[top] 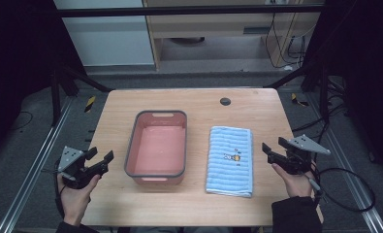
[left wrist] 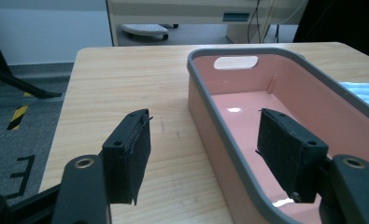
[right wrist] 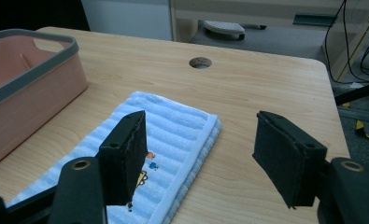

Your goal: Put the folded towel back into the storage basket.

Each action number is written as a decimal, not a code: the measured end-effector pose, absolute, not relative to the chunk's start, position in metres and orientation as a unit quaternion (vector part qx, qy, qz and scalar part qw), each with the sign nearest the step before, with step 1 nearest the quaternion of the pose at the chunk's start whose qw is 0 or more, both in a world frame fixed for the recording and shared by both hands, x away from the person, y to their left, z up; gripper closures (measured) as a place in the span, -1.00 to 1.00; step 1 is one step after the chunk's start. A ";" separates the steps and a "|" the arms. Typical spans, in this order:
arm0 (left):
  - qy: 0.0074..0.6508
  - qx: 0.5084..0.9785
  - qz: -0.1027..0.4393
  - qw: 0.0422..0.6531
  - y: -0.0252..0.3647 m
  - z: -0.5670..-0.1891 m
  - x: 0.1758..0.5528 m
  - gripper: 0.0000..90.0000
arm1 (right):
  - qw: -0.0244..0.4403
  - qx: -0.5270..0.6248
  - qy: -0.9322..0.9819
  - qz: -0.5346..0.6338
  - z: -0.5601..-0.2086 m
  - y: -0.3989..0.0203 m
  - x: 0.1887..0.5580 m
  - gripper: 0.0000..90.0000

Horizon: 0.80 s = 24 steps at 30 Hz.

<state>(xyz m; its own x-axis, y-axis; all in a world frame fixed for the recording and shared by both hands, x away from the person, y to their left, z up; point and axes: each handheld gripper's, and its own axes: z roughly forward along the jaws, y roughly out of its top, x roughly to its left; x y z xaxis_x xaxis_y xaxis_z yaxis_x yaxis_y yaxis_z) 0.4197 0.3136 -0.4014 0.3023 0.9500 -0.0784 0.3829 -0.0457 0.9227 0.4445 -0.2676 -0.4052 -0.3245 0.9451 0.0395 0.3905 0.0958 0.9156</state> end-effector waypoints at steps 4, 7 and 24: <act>0.500 0.663 0.303 0.467 0.306 -0.399 0.421 -0.22 | 0.303 0.492 0.676 0.458 -0.400 -0.267 0.446 -0.24; 0.500 0.661 0.302 0.471 0.304 -0.394 0.421 -0.20 | 0.301 0.489 0.675 0.464 -0.397 -0.268 0.447 -0.22; 0.465 0.674 0.297 0.491 0.265 -0.371 0.428 -0.12 | 0.297 0.471 0.679 0.479 -0.369 -0.260 0.459 -0.15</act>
